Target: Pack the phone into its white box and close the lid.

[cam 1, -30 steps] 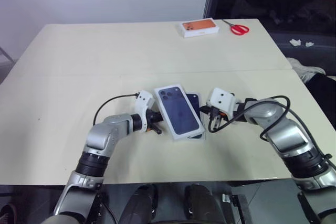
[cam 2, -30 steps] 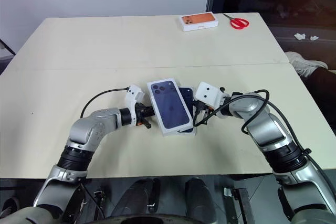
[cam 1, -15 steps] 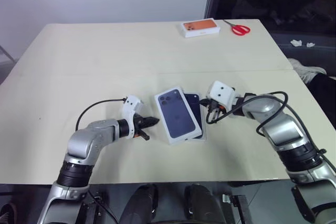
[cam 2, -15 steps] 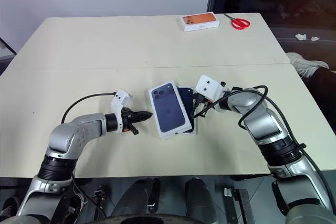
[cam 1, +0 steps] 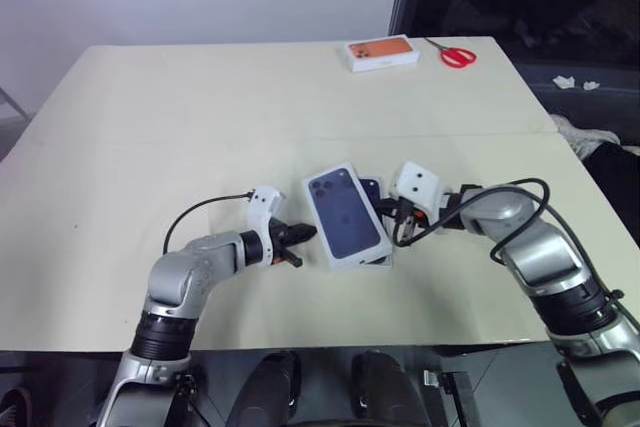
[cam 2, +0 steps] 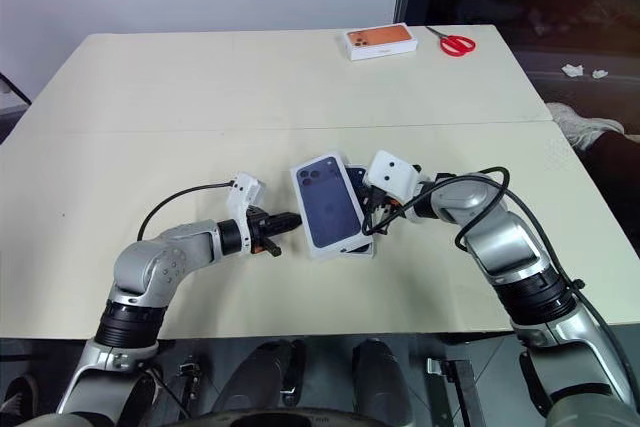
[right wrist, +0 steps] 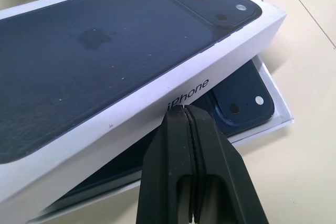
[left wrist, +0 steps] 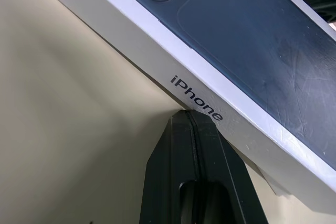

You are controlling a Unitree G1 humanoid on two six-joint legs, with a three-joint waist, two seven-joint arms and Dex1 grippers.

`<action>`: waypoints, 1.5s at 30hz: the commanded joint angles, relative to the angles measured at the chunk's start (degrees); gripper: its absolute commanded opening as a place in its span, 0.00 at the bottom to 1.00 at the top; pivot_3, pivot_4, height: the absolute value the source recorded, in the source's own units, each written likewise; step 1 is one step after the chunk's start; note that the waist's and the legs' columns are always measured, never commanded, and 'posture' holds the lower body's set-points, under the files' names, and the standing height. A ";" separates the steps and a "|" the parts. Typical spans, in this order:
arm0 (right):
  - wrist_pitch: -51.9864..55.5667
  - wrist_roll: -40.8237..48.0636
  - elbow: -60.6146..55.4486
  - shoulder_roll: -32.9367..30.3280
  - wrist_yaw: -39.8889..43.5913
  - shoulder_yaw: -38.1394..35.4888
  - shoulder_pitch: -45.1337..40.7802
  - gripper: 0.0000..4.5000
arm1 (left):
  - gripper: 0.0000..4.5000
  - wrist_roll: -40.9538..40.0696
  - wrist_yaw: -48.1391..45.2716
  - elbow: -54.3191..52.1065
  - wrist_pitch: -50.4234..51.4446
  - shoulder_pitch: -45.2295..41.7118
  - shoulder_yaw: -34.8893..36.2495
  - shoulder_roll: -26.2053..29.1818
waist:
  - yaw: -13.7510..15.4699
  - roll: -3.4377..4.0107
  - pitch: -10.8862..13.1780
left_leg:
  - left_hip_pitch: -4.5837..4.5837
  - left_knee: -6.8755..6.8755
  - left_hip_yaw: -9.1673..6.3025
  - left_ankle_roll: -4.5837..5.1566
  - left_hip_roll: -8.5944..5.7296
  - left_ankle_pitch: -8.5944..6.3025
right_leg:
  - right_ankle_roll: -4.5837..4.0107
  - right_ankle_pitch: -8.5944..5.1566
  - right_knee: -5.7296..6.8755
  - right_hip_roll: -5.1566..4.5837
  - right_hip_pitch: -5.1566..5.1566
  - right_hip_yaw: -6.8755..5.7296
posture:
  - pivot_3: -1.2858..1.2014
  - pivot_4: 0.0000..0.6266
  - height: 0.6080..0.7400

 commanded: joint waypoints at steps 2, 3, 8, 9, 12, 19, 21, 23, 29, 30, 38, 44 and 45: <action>-0.43 0.59 -2.31 -0.89 0.47 -1.49 -0.14 0.01 | 0.00 0.23 0.49 -0.29 -1.38 -3.16 -0.99 -1.48 | 0.13 0.00 0.00 | 0.00 0.01 0.00 0.00 -0.01 0.00 | 0.00 0.00 0.00 0.00 0.00 0.00 | 0.52 0.24 1.00; -0.55 0.56 -2.09 -1.12 0.48 -1.60 -0.18 0.01 | 0.00 0.30 0.46 -0.08 -1.38 -3.62 -1.06 -1.65 | 0.12 -0.01 0.00 | 0.00 0.02 0.00 0.00 -0.01 0.00 | 0.00 0.00 0.00 0.00 0.01 -0.01 | 0.52 0.24 1.00; -0.42 0.78 -1.87 -2.16 0.57 -2.69 -0.22 0.01 | 0.00 1.62 -0.54 2.59 -2.46 -7.16 -3.10 -2.54 | 0.08 -0.01 0.00 | -0.01 0.01 0.01 0.00 -0.01 0.00 | 0.00 0.00 0.00 0.00 0.00 -0.01 | 0.52 0.24 1.00; -0.32 0.75 -2.05 -2.34 0.49 -2.85 -0.11 0.01 | 0.00 1.80 -0.77 3.03 -2.65 -7.57 -3.49 -2.75 | 0.07 -0.01 0.00 | -0.01 0.01 0.01 0.00 -0.01 0.00 | 0.00 0.00 -0.01 0.00 0.00 -0.01 | 0.52 0.24 1.00; -0.12 0.90 -2.92 -3.21 0.60 -3.46 0.82 0.01 | 0.00 2.38 -1.32 3.64 -3.16 -8.10 -5.06 -3.04 | 0.07 -0.01 0.00 | -0.01 0.01 0.01 0.00 -0.01 0.00 | 0.00 0.00 -0.01 0.00 0.00 -0.01 | 0.52 0.24 1.00; 0.80 1.31 -5.04 -4.70 0.54 -4.79 3.19 0.01 | 0.00 2.89 -2.34 4.24 -3.59 -8.40 -6.43 -3.56 | 0.12 -0.01 0.00 | -0.01 0.02 0.01 0.00 -0.01 0.00 | 0.00 0.00 0.00 0.00 0.01 0.00 | 0.52 0.24 1.00; 1.06 1.58 -5.57 -4.80 0.50 -4.94 3.52 0.01 | 0.00 3.25 -2.53 4.40 -3.92 -8.47 -6.76 -3.42 | 0.18 -0.01 0.00 | -0.01 0.02 0.01 0.00 -0.01 0.00 | 0.00 0.00 0.00 0.00 0.01 0.00 | 0.52 0.24 1.00; 1.27 1.61 -5.88 -4.62 0.26 -4.96 3.50 0.01 | 0.00 3.35 -2.87 4.99 -4.14 -8.69 -6.40 -3.06 | 0.17 -0.01 0.00 | -0.01 0.03 0.01 0.01 -0.02 0.00 | 0.00 0.00 0.00 -0.01 0.01 0.00 | 0.52 0.24 1.00; 0.41 0.60 -2.82 -4.86 -1.12 -6.26 2.03 0.01 | 0.00 3.34 -3.55 5.38 -3.76 -9.50 -4.82 -1.06 | 0.11 -0.01 0.00 | -0.01 0.02 0.01 0.00 -0.01 0.00 | 0.00 0.00 0.00 0.00 0.01 0.00 | 0.52 0.24 1.00; -0.04 0.26 -2.56 -5.18 -1.01 -6.11 1.95 0.01 | 0.00 3.69 -3.58 5.49 -3.84 -9.37 -4.90 -0.55 | 0.07 -0.01 0.00 | -0.01 0.02 0.01 0.00 -0.01 0.00 | 0.00 0.00 0.00 0.00 0.00 0.00 | 0.52 0.24 1.00; -0.87 0.49 -0.81 -5.88 -0.50 -6.10 0.88 0.01 | 0.00 4.76 -3.55 7.04 -3.89 -10.60 -5.78 0.56 | 0.02 -0.01 0.00 | -0.01 0.01 0.01 0.00 -0.01 0.00 | 0.00 0.00 0.00 0.01 0.00 0.00 | 0.52 0.24 1.00; -0.32 0.90 -0.88 -5.49 -0.93 -6.26 0.64 0.01 | 0.00 4.06 -3.55 5.73 -3.11 -10.63 -6.69 -1.26 | 0.09 -0.01 0.00 | -0.01 0.05 0.02 0.01 -0.03 0.00 | 0.00 0.00 0.00 -0.02 0.02 0.00 | 0.52 0.24 1.00; -0.20 0.94 -1.03 -5.44 -0.98 -6.22 0.66 0.01 | 0.00 3.93 -3.48 5.37 -2.98 -10.51 -6.59 -1.23 | 0.08 -0.01 0.01 | -0.01 0.04 0.02 0.01 -0.02 0.00 | 0.00 0.00 0.00 -0.01 0.02 0.00 | 0.52 0.24 1.00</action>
